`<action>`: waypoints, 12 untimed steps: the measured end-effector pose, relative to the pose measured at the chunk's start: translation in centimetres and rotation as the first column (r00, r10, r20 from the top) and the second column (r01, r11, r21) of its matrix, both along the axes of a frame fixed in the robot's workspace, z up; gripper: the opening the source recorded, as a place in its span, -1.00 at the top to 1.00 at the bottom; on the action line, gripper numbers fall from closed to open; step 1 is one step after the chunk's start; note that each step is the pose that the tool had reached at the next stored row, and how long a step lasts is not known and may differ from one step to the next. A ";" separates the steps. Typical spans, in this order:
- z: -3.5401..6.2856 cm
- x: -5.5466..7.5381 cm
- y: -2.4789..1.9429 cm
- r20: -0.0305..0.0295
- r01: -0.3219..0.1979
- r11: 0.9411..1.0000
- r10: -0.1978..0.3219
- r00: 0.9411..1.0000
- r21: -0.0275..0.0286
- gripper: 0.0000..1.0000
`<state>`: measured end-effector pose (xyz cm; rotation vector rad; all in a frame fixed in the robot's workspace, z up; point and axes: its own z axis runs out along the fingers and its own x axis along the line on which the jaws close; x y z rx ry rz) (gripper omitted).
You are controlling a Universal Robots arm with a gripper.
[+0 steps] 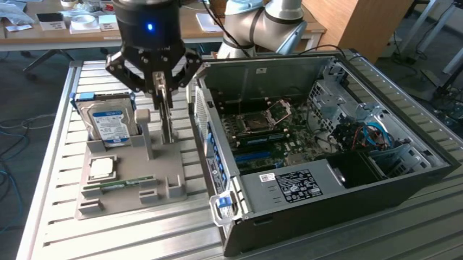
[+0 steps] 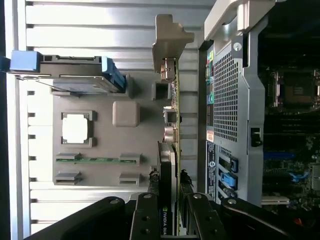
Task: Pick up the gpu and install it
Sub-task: 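Pick up the gpu and move the gpu toward the slot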
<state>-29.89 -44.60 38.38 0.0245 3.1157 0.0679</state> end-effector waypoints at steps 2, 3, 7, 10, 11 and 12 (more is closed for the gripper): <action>0.90 0.0 0.00 0.000 0.000 1.000 0.000 1.000 0.000 0.47; 1.23 0.0 0.00 0.000 0.000 1.000 0.000 1.000 0.000 0.47; 2.36 0.0 0.00 0.001 0.000 1.000 0.000 1.000 0.000 0.47; 3.27 0.0 0.00 0.001 0.000 1.000 0.000 1.000 0.000 0.47; 3.52 0.0 0.00 0.001 0.000 1.000 0.000 1.000 0.000 0.47; 3.69 0.0 0.00 0.001 0.000 1.000 0.000 1.000 0.000 0.47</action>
